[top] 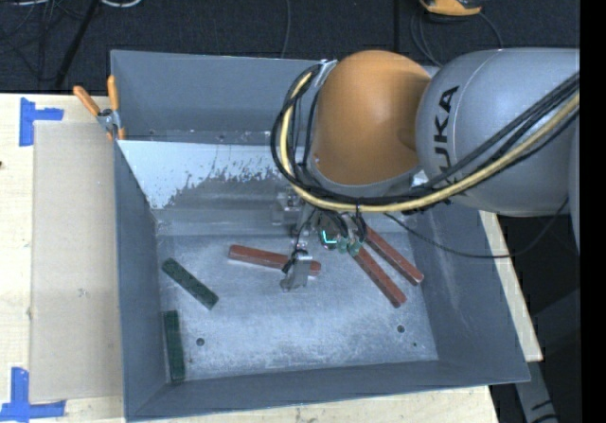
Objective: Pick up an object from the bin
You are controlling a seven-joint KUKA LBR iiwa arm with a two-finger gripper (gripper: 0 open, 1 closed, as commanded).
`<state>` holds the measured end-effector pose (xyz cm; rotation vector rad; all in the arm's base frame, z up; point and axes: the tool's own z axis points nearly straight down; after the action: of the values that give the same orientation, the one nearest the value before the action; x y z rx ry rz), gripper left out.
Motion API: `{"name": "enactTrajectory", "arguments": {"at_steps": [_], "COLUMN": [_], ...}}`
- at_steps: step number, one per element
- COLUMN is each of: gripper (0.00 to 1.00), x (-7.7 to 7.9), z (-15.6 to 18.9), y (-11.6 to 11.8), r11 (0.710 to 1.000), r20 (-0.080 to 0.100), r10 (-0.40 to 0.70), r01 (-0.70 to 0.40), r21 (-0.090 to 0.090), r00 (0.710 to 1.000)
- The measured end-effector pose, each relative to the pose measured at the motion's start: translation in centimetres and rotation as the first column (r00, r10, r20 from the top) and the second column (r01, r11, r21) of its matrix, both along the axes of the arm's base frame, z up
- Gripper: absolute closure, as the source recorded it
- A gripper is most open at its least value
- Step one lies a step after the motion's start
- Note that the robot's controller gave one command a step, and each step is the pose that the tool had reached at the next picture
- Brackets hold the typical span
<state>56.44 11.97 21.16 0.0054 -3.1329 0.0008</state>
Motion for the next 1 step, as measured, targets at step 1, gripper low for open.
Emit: {"name": "enactTrajectory", "arguments": {"at_steps": [1], "gripper": [0.00], "x": [2.35], "z": [-13.67], "y": [-2.95], "r11": [0.986], "r20": [0.000], "r10": [-0.168], "r01": [0.168], "r21": [-0.002], "r00": [0.986]}}
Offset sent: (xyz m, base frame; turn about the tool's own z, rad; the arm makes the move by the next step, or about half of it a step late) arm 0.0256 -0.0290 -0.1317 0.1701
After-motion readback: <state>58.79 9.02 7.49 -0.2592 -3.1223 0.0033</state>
